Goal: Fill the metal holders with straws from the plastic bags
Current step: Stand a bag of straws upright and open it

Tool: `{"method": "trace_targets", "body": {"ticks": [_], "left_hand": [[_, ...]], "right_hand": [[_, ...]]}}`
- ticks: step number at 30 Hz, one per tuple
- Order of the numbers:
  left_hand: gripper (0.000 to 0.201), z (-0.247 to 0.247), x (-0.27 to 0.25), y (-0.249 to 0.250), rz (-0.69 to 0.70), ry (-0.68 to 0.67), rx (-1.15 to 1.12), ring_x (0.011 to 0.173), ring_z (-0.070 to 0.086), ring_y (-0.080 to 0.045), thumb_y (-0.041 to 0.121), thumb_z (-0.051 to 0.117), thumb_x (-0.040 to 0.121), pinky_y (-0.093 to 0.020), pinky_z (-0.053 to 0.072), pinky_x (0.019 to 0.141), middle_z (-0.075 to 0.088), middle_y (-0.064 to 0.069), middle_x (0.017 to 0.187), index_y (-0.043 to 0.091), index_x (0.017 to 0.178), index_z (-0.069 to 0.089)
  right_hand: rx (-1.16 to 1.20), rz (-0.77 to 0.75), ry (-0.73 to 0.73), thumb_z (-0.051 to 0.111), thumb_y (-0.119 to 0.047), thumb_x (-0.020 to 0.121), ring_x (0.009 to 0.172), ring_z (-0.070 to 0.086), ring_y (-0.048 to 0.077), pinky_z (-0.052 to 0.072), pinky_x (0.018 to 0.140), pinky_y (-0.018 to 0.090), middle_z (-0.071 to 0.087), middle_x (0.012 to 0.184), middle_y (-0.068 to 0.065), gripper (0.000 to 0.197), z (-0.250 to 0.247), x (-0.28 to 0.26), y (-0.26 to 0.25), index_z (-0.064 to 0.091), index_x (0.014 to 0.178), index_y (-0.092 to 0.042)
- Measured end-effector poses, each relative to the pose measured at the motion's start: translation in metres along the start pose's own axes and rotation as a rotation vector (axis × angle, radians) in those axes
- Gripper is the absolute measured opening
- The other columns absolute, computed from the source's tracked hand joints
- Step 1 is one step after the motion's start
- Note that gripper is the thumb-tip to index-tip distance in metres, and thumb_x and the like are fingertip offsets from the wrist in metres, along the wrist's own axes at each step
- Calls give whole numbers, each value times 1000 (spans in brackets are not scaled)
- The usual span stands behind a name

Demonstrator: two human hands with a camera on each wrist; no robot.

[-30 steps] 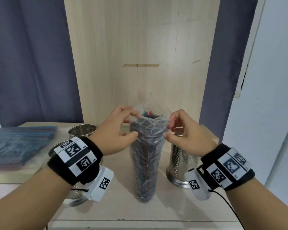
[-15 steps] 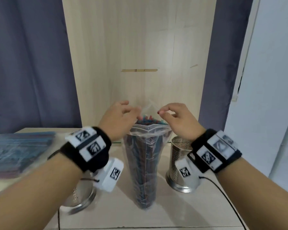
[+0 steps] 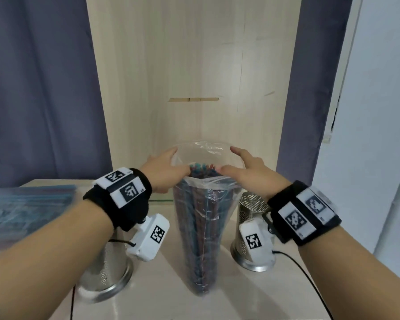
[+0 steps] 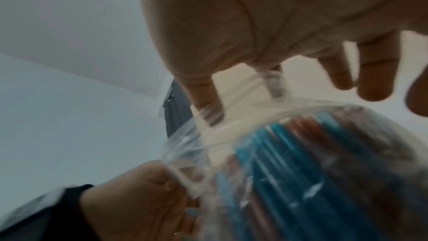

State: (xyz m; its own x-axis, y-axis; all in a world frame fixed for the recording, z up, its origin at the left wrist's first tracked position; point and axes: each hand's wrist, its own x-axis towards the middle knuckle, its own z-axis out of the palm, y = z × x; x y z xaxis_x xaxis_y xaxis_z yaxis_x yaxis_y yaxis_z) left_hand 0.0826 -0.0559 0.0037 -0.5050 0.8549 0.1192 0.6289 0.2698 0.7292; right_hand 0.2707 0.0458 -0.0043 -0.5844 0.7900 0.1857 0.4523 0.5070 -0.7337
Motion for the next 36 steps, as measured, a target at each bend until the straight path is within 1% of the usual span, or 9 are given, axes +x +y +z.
{"method": "trace_targets", "body": {"ticks": [4,7,10,16,20,26,30,33,36], "left_hand": [[79,3,-10,-9,-24,-9,-226,75,60,-19,25,60,90,-32,57,62,57,-12,128,38,154,17],[84,8,-17,-13,-23,-77,-391,88,66,-22,6,60,88,-38,59,81,42,-12,145,29,155,15],[82,10,-26,-17,76,-40,-235,113,62,-30,22,67,72,-41,53,92,44,-8,146,23,146,32],[80,16,-25,-34,151,-94,-178,78,58,-20,8,71,73,-37,49,73,52,1,98,27,140,32],[130,16,-20,-41,110,-62,32,112,58,-25,38,78,50,-42,54,94,28,-9,153,48,149,-7],[121,38,-19,-51,101,64,-250,133,41,-30,12,77,61,-40,46,102,27,-4,151,48,150,4],[117,41,-21,-55,197,-13,-391,128,52,-28,6,76,63,-48,49,101,43,-3,144,47,149,8],[120,35,-19,-62,219,-120,-374,120,59,-30,15,73,56,-49,52,97,46,-9,144,46,150,6],[127,29,-17,-66,229,-239,-311,128,52,-27,21,74,54,-48,48,103,29,-5,156,42,153,-4]], "right_hand": [[291,65,-20,65,-39,86,95,65,19,59,84,39,49,134,4,84,19,-22,2,18,155,-39],[606,43,-66,58,-6,94,94,62,17,52,96,45,54,107,-6,81,29,-18,10,12,158,-25],[742,-3,-144,65,9,82,113,62,25,50,101,44,49,140,9,100,31,-10,19,8,159,-21],[313,-69,-311,92,-17,57,141,38,23,32,117,40,19,163,3,142,29,-7,32,-8,157,-34],[197,-122,-270,84,-2,73,131,25,0,25,94,5,24,141,-16,131,27,-6,27,-14,157,-23],[245,-148,-286,85,-4,64,143,29,14,36,112,31,22,159,-3,141,39,-1,35,-18,153,-39],[328,-149,-242,78,10,73,120,39,-1,40,77,-1,34,137,-19,130,37,-2,40,-12,156,-32],[329,-193,-220,86,0,69,132,21,-2,31,98,9,15,162,-7,132,38,0,47,-8,157,-31],[298,-202,-258,90,-8,66,133,18,-3,22,106,18,17,155,-15,135,40,3,50,-7,157,-30]]}}
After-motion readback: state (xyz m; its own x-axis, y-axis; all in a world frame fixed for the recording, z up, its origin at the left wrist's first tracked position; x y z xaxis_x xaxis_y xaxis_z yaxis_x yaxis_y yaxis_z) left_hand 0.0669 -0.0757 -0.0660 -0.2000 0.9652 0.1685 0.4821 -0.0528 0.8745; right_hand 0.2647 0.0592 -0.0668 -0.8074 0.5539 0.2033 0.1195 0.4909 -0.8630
